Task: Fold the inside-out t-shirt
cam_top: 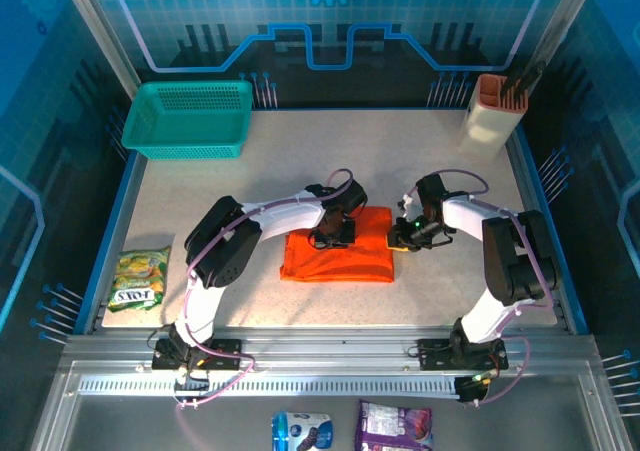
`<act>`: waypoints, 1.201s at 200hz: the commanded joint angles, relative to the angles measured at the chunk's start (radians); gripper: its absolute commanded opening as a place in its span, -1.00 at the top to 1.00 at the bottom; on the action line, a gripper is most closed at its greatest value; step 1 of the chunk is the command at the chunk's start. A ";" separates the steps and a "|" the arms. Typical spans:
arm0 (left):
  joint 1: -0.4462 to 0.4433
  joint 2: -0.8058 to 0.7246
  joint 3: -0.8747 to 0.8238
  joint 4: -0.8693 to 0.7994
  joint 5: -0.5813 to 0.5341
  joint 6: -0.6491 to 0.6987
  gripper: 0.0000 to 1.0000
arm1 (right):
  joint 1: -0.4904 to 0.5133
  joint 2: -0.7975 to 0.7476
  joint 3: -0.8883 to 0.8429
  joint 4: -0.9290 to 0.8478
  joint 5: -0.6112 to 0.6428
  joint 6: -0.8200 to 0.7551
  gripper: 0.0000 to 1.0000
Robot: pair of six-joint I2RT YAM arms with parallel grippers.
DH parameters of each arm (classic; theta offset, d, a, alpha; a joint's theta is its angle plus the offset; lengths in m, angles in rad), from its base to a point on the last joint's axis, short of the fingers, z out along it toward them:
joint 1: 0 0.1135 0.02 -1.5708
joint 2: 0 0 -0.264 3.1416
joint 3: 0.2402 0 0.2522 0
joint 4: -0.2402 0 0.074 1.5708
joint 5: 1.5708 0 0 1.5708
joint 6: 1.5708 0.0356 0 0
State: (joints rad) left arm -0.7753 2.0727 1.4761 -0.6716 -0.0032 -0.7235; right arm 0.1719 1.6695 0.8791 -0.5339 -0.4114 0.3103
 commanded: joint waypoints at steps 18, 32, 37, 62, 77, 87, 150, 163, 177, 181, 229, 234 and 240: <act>-0.002 0.011 -0.045 -0.020 0.012 0.006 0.96 | 0.015 0.001 0.025 -0.023 -0.008 0.009 0.83; -0.002 -0.016 -0.049 -0.008 0.009 0.009 0.90 | 0.013 -0.002 0.027 -0.023 -0.003 0.000 0.93; -0.001 -0.036 -0.057 0.006 0.004 0.007 0.86 | 0.010 -0.001 0.029 -0.023 -0.003 -0.002 0.96; 0.015 -0.138 -0.093 0.037 -0.015 0.002 0.71 | -0.003 -0.010 0.035 -0.037 -0.005 -0.013 1.00; 0.037 -0.193 -0.121 0.044 -0.016 0.000 0.68 | -0.012 -0.019 0.046 -0.054 -0.001 -0.020 1.00; 0.054 -0.227 -0.145 0.047 -0.017 -0.001 0.68 | -0.017 -0.025 0.055 -0.070 0.013 -0.026 1.00; 0.183 -0.364 -0.326 0.070 0.007 0.010 0.67 | -0.071 -0.088 0.101 -0.187 0.131 -0.058 1.00; 0.204 -0.376 -0.370 0.091 0.030 0.012 0.71 | -0.070 -0.095 0.109 -0.200 0.144 -0.061 1.00; 0.220 -0.376 -0.407 0.123 0.061 0.006 0.78 | -0.070 -0.099 0.112 -0.205 0.150 -0.062 1.00; 0.224 -0.374 -0.416 0.130 0.072 0.005 0.80 | -0.070 -0.099 0.114 -0.208 0.151 -0.062 1.00; 0.226 -0.319 -0.437 0.207 0.160 -0.027 0.89 | -0.065 -0.106 0.132 -0.238 0.193 -0.060 1.00; 0.225 -0.316 -0.441 0.215 0.165 -0.031 0.89 | -0.060 -0.108 0.137 -0.243 0.199 -0.060 1.00; 0.225 -0.314 -0.446 0.226 0.172 -0.036 0.89 | -0.055 -0.112 0.142 -0.249 0.205 -0.057 1.00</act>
State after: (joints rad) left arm -0.5510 1.7363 1.0504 -0.5034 0.1047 -0.7338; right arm 0.1101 1.5913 0.9783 -0.7288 -0.2428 0.2634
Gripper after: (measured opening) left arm 0.064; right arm 0.040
